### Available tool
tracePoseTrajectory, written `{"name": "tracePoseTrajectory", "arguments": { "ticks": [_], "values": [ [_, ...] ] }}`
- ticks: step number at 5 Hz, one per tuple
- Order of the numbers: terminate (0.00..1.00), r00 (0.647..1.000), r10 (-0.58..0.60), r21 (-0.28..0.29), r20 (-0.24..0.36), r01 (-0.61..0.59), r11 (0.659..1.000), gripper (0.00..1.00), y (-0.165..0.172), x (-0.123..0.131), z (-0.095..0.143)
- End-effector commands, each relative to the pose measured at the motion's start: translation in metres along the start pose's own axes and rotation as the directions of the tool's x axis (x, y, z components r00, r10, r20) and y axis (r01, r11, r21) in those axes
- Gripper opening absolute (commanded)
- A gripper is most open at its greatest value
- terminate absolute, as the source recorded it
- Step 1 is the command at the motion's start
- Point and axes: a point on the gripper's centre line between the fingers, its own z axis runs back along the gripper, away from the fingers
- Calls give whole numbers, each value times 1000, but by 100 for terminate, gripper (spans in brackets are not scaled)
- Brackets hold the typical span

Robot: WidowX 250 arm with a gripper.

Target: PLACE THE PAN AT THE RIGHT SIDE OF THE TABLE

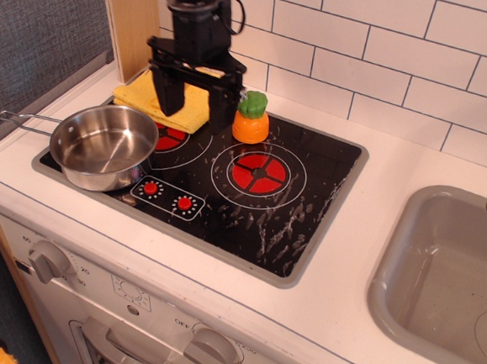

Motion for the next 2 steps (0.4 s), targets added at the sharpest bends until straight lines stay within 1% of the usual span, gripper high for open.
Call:
{"name": "tracePoseTrajectory", "arguments": {
  "ticks": [1, 2],
  "values": [
    [0, 999, 0, 101, 35, -3, 995, 100, 12, -21, 20],
    [0, 998, 23, 127, -53, -16, 992, 100, 17, -25, -9]
  ]
}}
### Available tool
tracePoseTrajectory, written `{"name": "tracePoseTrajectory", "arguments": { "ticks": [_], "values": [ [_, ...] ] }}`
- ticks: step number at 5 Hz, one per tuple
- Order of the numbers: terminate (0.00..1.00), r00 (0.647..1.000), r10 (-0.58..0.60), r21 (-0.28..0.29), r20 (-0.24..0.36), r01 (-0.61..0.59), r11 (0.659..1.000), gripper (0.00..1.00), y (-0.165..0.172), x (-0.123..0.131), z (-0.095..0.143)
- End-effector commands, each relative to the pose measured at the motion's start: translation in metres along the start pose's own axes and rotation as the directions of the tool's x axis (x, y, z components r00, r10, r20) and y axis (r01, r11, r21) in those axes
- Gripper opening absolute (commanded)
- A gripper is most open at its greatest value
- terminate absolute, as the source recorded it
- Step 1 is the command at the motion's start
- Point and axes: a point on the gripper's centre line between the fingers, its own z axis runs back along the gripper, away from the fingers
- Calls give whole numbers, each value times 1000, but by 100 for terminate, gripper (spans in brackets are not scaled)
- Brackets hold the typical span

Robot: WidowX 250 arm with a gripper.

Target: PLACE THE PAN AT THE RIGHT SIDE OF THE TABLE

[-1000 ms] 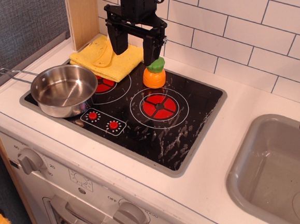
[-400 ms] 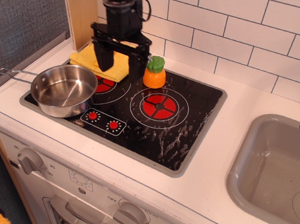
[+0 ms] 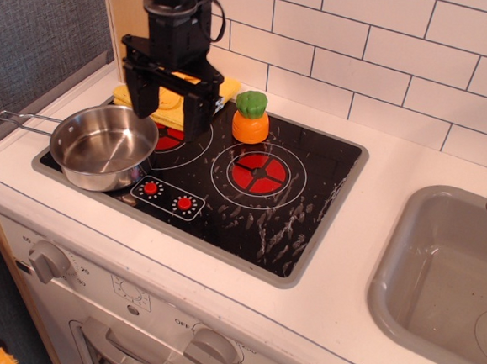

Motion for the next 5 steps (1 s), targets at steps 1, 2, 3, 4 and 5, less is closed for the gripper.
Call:
{"name": "tracePoseTrajectory", "arguments": {
  "ticks": [1, 2, 3, 4, 5],
  "values": [
    [0, 994, 66, 73, -90, -59, 996, 100, 11, -6, -39],
    [0, 991, 90, 83, -101, -82, 993, 100, 15, -9, -50],
    [0, 994, 79, 77, -77, -73, 994, 0, 14, -9, -45],
    [0, 996, 74, 77, -54, -69, 995, 0, 8, -11, -39],
    [0, 991, 132, 87, 24, -134, 987, 0, -3, -14, -25]
  ]
}}
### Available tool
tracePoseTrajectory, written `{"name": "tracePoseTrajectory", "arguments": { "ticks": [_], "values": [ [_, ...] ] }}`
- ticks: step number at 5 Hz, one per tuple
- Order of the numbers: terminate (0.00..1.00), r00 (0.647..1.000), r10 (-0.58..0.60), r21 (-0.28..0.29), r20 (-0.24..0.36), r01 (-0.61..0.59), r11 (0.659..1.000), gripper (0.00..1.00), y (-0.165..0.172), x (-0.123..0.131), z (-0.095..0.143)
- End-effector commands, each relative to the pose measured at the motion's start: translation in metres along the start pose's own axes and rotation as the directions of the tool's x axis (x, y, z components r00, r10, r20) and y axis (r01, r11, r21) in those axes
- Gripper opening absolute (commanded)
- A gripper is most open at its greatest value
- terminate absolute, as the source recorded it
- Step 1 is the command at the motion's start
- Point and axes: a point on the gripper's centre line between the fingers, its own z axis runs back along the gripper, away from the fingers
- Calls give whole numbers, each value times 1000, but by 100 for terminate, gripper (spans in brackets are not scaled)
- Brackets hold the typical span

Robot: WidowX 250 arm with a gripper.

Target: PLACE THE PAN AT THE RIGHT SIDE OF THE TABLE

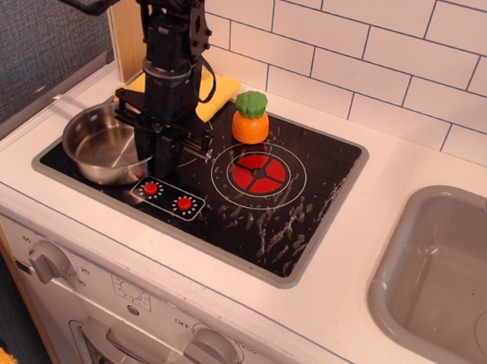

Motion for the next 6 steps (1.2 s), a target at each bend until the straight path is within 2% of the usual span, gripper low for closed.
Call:
{"name": "tracePoseTrajectory", "arguments": {
  "ticks": [1, 2, 3, 4, 5, 6],
  "values": [
    [0, 972, 129, -46, 198, -122, 991, 0, -32, -9, 55],
    [0, 962, 91, -78, 256, -73, 994, 0, -79, -14, 72],
    [0, 966, -50, -47, 254, 64, 997, 0, -130, -11, 72],
    [0, 961, -129, -20, 243, 138, 990, 0, -161, -12, 69],
    [0, 968, -148, 6, 203, 150, 989, 0, -169, -12, 57],
    [0, 980, -112, -25, 162, 118, 993, 100, -166, -13, 51]
  ]
}}
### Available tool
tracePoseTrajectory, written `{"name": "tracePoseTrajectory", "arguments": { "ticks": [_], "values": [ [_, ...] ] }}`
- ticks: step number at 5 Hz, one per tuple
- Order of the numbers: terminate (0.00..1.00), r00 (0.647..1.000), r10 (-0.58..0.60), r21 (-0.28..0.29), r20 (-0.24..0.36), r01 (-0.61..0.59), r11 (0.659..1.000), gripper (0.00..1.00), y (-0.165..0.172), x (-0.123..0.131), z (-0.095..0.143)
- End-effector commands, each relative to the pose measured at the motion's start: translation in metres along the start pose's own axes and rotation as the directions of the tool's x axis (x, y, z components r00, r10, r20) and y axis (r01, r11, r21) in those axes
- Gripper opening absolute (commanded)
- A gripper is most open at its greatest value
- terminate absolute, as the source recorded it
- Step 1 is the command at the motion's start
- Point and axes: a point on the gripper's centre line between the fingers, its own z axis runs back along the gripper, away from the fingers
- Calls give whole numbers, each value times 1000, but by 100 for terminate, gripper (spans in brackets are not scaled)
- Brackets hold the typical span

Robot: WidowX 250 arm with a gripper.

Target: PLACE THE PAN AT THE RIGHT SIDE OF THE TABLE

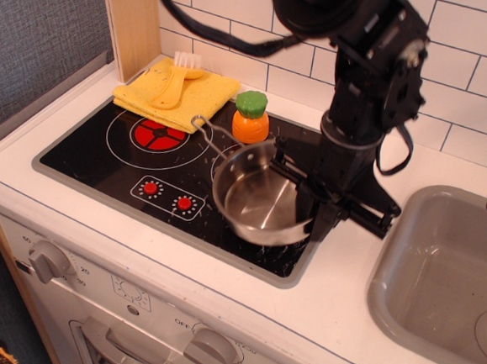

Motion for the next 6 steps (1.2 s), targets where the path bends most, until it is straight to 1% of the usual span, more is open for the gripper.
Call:
{"name": "tracePoseTrajectory", "arguments": {
  "ticks": [1, 2, 3, 4, 5, 6],
  "values": [
    [0, 999, 41, -35, 11, -41, 999, 100, 5, 0, 11],
    [0, 997, 68, -86, 30, -65, 994, 100, 13, -1, 25],
    [0, 983, 167, -167, 76, -152, 974, 100, 34, -7, 52],
    [0, 974, 206, -188, 89, -187, 964, 100, 49, -9, 61],
    [0, 985, 160, -192, 59, -146, 970, 100, 55, -6, 53],
    [0, 985, 160, -192, 59, -146, 970, 100, 55, -6, 53]
  ]
}}
